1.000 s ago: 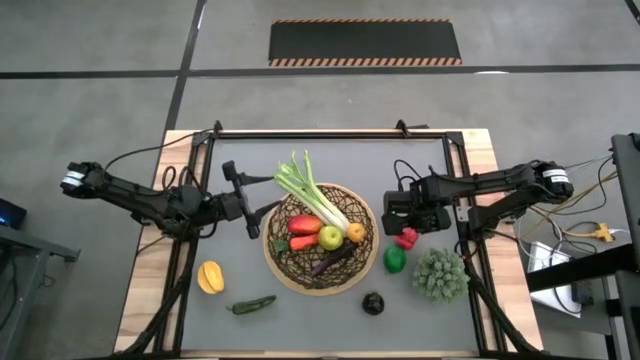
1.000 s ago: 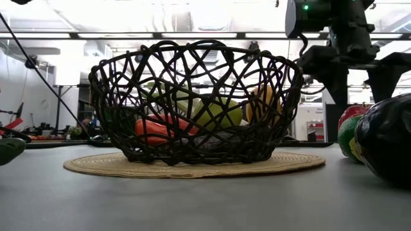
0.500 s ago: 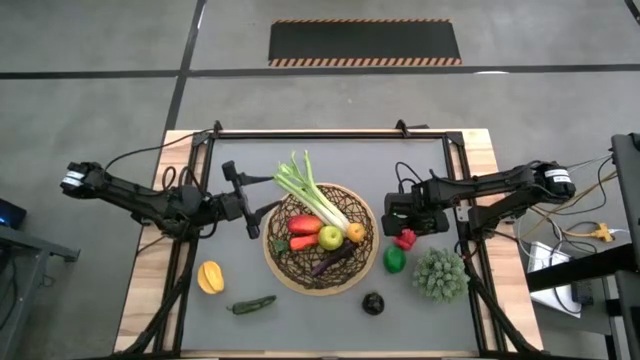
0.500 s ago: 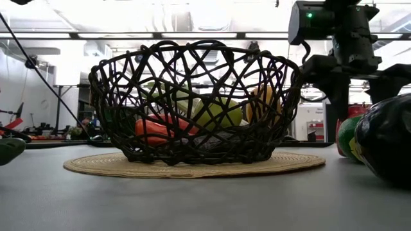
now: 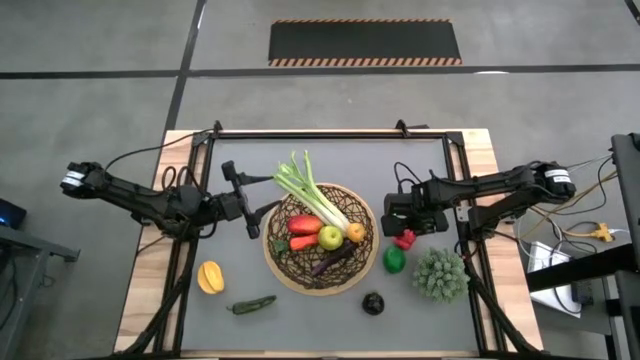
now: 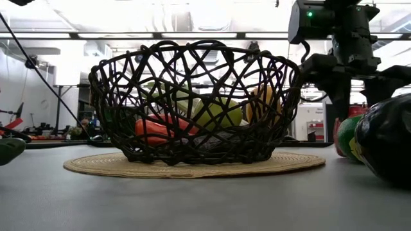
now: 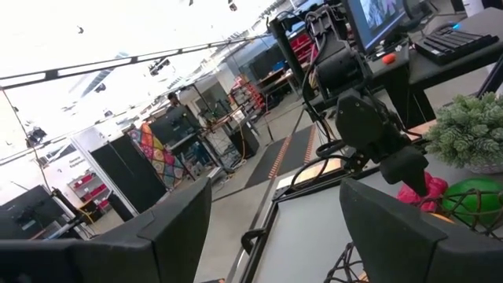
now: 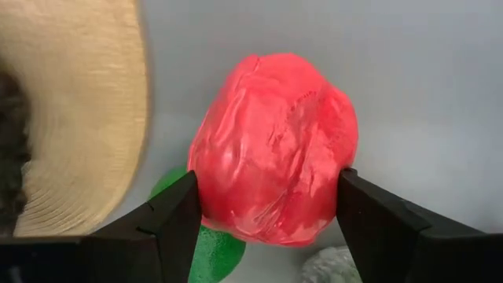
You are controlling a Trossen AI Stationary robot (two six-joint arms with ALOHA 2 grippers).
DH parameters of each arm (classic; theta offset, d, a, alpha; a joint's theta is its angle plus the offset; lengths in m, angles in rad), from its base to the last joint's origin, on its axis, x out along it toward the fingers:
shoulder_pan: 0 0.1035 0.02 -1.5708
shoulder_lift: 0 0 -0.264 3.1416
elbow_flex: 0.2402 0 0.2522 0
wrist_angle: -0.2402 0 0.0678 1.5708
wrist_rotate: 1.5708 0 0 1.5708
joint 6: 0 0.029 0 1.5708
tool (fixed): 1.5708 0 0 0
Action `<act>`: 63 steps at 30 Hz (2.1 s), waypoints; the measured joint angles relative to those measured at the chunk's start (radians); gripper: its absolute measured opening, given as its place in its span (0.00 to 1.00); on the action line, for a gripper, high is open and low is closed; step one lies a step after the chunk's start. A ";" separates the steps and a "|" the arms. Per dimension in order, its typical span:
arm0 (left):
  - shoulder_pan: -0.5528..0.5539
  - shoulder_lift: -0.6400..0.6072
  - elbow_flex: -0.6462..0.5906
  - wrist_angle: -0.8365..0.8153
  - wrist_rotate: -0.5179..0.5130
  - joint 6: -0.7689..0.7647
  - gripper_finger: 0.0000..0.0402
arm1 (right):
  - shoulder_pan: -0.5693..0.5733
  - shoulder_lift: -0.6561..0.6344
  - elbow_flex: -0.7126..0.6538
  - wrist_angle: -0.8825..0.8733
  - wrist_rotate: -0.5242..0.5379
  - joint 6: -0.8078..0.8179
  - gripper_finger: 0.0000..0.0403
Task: Build produce basket
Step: Put the red bell pepper into the wire basket
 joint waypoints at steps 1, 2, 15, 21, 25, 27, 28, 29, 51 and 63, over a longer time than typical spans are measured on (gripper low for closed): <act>0.000 0.000 0.000 0.000 0.000 0.000 0.65 | 0.000 -0.006 0.000 0.011 0.006 -0.002 0.61; 0.000 0.000 0.000 0.002 0.000 0.000 0.65 | 0.000 -0.016 0.000 0.013 0.016 -0.006 0.61; 0.000 0.003 -0.003 0.056 0.007 -0.008 0.65 | 0.011 -0.263 0.082 -0.125 0.332 -0.234 0.61; 0.000 0.026 -0.002 0.095 0.052 -0.010 0.65 | 0.094 -0.365 0.099 0.046 0.623 -0.498 0.61; 0.000 0.052 -0.002 0.158 0.054 -0.011 0.65 | 0.182 -0.386 0.096 0.198 0.806 -0.702 0.61; 0.000 0.067 -0.001 0.190 0.054 -0.012 0.65 | 0.230 -0.386 0.085 0.282 0.888 -0.809 0.61; 0.000 0.074 0.000 0.205 0.054 -0.012 0.65 | 0.254 -0.381 0.077 0.332 0.927 -0.859 0.61; 0.000 0.083 0.000 0.219 0.054 -0.018 0.65 | 0.275 -0.379 0.066 0.388 0.961 -0.911 0.61; -0.001 0.312 0.036 0.491 0.304 -0.273 0.65 | 0.400 -0.097 -0.463 2.147 0.692 -2.028 0.61; 0.001 0.541 0.177 0.541 0.303 -0.295 0.65 | 0.400 0.064 -0.416 2.181 0.711 -2.084 0.61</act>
